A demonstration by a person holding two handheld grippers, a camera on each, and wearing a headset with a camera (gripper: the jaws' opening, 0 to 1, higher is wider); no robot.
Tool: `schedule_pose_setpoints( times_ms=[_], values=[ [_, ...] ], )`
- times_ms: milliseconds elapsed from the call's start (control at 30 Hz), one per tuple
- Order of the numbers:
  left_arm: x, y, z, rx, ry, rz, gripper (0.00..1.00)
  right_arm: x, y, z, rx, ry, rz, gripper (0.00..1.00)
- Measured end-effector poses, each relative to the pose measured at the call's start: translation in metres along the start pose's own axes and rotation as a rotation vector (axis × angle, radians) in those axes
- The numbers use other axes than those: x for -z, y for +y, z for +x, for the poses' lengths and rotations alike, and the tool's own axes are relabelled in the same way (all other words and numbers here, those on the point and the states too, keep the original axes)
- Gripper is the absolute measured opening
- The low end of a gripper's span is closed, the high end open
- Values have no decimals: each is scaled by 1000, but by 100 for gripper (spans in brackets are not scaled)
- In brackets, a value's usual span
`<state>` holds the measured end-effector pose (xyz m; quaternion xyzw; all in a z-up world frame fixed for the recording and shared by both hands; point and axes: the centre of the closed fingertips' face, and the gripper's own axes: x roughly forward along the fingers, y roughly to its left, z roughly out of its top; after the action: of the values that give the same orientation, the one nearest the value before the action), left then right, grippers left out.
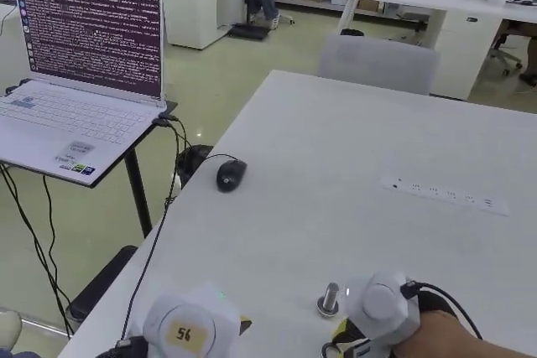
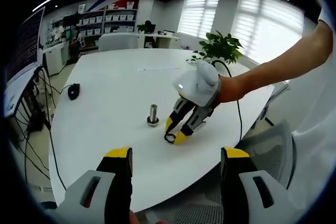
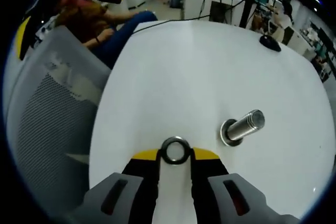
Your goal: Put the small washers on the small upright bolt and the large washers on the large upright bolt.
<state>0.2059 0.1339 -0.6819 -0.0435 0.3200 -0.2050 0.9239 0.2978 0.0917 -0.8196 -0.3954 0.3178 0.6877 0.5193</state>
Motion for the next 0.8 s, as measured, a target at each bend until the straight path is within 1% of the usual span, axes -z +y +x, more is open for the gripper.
schedule_pose_setpoints(
  times_ms=[67,133,200,267,300,367,400,433,500,533,600,667,733,800],
  values=[
    [-1,0,0,1,-2,2,68,-1,-1,0,6,-6,11,23],
    [-2,0,1,1,-3,4,68,0,0,1,-3,0,24,23],
    [-3,-1,1,2,-3,5,68,0,1,2,-1,8,23,23],
    [-3,-1,1,3,-3,6,68,5,3,4,-22,40,43,24],
    [-2,-2,1,3,-3,5,68,2,1,5,-16,25,24,24],
    [-1,-2,1,3,0,5,68,4,1,4,-29,48,-27,24],
    [-1,-2,0,2,1,4,68,3,2,4,-38,49,-70,24],
    [0,-2,0,2,1,1,68,3,3,3,-46,49,-95,25],
    [1,-2,-1,1,3,1,68,4,4,2,-67,66,-174,27],
    [1,-2,-1,1,4,1,68,6,3,1,-77,90,-222,27],
    [2,-2,-1,0,6,-1,68,9,4,1,-98,120,-272,29],
    [2,-2,-1,0,8,1,68,9,1,3,-111,130,-328,29],
    [1,-2,-1,1,7,4,68,9,2,5,-133,150,-387,29],
    [0,-2,-1,0,7,3,68,8,-2,8,-132,165,-457,28]
  ],
)
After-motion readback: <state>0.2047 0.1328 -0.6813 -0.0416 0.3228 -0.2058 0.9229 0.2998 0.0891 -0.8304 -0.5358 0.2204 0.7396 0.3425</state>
